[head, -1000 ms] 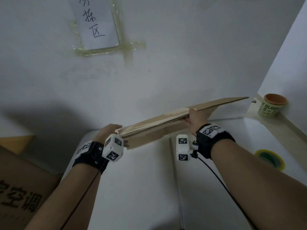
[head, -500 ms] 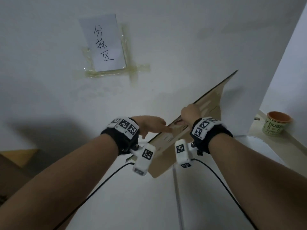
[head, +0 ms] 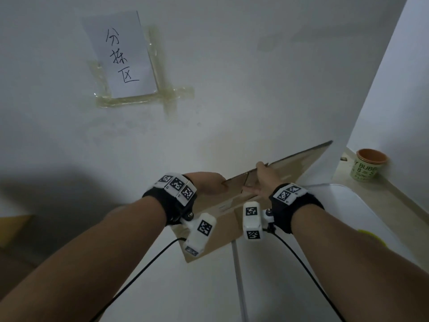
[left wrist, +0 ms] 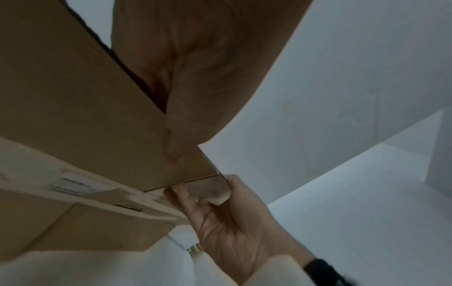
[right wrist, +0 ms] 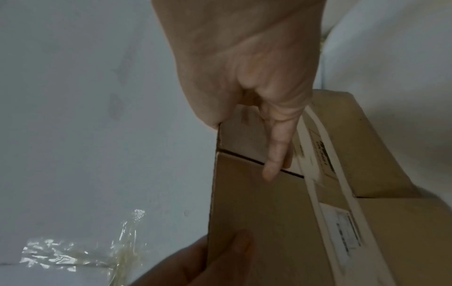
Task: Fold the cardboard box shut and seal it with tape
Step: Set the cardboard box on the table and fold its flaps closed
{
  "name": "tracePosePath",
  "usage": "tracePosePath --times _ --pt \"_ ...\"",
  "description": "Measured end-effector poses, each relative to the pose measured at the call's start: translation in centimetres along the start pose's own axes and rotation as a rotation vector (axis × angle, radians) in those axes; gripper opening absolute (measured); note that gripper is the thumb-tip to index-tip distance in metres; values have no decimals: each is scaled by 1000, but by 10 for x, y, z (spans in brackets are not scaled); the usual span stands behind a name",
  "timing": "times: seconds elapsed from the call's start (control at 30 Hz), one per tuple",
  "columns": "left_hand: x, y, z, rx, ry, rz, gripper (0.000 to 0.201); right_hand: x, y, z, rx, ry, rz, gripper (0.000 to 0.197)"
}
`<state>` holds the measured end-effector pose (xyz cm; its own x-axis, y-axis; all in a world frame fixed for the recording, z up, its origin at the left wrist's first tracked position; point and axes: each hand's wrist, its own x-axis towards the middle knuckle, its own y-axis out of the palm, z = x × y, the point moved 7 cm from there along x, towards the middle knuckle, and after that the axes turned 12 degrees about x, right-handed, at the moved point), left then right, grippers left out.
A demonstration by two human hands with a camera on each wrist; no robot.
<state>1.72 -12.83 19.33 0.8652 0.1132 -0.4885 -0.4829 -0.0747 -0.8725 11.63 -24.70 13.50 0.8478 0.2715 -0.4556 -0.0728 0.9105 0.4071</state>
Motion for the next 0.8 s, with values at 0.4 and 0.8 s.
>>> tracePosePath --times 0.4,0.8 --pt "13 22 15 -248 21 82 63 14 -21 -31 -25 142 14 63" --pt "23 41 27 -462 -86 111 77 8 -25 -51 113 169 -10 52"
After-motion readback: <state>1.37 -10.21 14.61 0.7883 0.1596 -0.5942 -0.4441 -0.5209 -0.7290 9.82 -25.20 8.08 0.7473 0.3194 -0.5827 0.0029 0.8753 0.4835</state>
